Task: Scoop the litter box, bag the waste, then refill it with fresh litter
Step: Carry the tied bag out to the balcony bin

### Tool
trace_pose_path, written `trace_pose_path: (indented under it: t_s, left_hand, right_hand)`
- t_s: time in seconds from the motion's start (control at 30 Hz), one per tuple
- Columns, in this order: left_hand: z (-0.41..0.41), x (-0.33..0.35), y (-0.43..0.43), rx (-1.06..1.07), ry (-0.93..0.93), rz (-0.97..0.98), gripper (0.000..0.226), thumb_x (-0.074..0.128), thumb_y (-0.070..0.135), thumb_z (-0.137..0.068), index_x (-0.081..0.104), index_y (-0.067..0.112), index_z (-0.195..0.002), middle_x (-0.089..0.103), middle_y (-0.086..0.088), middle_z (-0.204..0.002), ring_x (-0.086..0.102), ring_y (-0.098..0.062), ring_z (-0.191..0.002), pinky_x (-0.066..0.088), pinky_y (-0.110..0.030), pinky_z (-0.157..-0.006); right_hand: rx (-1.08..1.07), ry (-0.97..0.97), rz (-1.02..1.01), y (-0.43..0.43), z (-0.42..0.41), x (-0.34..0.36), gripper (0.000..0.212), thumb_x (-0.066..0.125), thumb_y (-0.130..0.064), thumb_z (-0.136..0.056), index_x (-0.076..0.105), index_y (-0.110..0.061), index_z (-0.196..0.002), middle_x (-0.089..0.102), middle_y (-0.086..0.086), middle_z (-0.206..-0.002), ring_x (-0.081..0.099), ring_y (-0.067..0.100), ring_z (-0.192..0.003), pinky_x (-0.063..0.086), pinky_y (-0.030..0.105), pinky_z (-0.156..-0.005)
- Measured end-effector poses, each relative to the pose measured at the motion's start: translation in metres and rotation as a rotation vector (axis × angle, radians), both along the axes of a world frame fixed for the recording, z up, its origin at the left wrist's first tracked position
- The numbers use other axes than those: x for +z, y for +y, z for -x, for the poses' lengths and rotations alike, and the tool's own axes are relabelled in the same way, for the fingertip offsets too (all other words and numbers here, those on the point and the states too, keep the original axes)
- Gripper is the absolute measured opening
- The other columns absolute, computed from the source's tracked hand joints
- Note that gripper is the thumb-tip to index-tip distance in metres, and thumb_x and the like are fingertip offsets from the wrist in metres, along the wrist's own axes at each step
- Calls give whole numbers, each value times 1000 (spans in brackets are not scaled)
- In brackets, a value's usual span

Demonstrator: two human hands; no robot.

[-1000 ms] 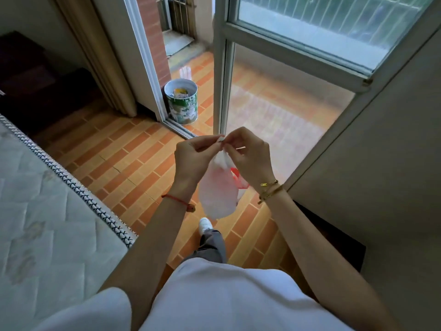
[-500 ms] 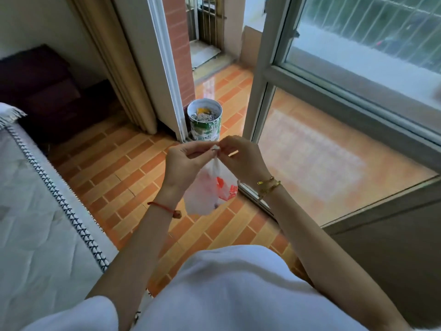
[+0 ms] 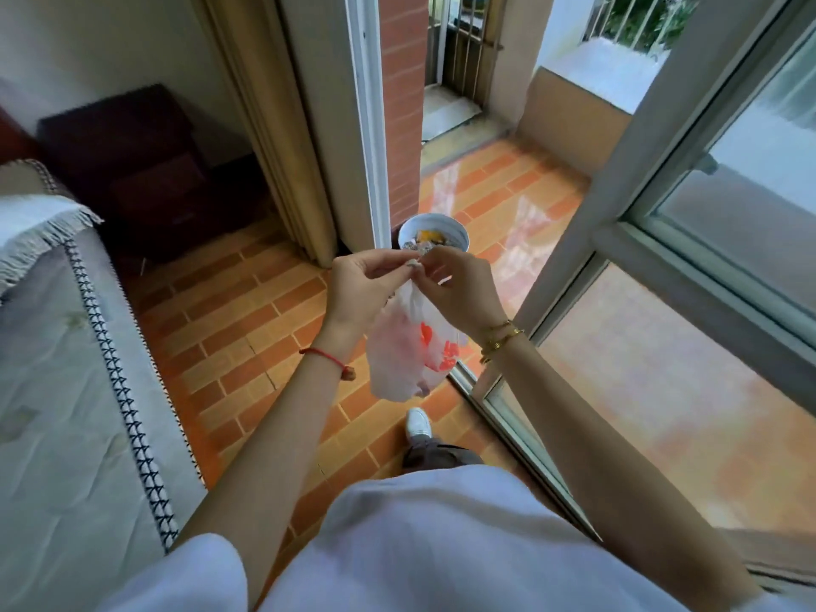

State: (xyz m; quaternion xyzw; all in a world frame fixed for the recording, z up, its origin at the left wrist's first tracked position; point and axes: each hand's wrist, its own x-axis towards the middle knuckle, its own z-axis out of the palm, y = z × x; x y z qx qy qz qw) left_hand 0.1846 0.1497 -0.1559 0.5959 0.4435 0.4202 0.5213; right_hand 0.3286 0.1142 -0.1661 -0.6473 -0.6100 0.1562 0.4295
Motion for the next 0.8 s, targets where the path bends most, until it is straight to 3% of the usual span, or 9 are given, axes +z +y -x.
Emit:
trace_pose_path:
  t_s: [0.1, 0.23, 0.37, 0.5, 0.57, 0.8]
  left_hand:
    - [-22, -1, 49, 25, 23, 8, 17, 73, 2, -84, 76, 6, -100, 76, 0, -89, 73, -7, -85, 55, -18, -77]
    - [-50, -6, 111, 31, 67, 7, 16, 74, 6, -84, 77, 19, -93, 77, 3, -88, 73, -12, -87, 57, -24, -81]
    - [-75, -14, 166, 13, 85, 24, 22, 74, 4, -83, 77, 25, -88, 77, 6, -86, 72, -13, -88, 57, -27, -83]
    - [-104, -22, 226, -6, 88, 56, 25, 75, 3, -82, 77, 28, -84, 76, 10, -82, 71, -9, -83, 55, -24, -80]
    - [-119, -27, 257, -16, 86, 71, 28, 76, 4, -80, 77, 32, -81, 76, 9, -83, 71, -13, -85, 56, -30, -83]
    - [-169, -49, 367, -111, 115, 120, 22, 73, 1, -82, 76, 22, -88, 76, 2, -88, 71, -14, -90, 56, -25, -84]
  right_hand:
    - [22, 21, -2, 52, -22, -4, 11, 69, -17, -84, 67, -8, -78, 65, -1, -69, 60, 10, -62, 44, 9, -60]
    - [54, 49, 25, 115, -52, -8, 14, 69, -20, -83, 67, -9, -75, 68, 1, -69, 63, 12, -63, 47, 16, -60]
    - [25, 26, 51, 169, -80, -14, 13, 74, -20, -80, 70, -9, -76, 69, 1, -69, 61, 10, -62, 40, 5, -59]
    - [-39, 6, 106, 225, -104, -21, 13, 75, -23, -80, 73, -10, -77, 72, 2, -71, 64, 14, -65, 49, 23, -63]
    - [-73, 2, 131, 254, -118, -24, 12, 74, -22, -80, 74, -10, -78, 72, 2, -72, 65, 15, -66, 50, 28, -64]
    - [-173, 34, 187, 350, -159, -41, 9, 73, -18, -81, 74, -9, -82, 72, 4, -78, 61, 13, -67, 50, 26, -65]
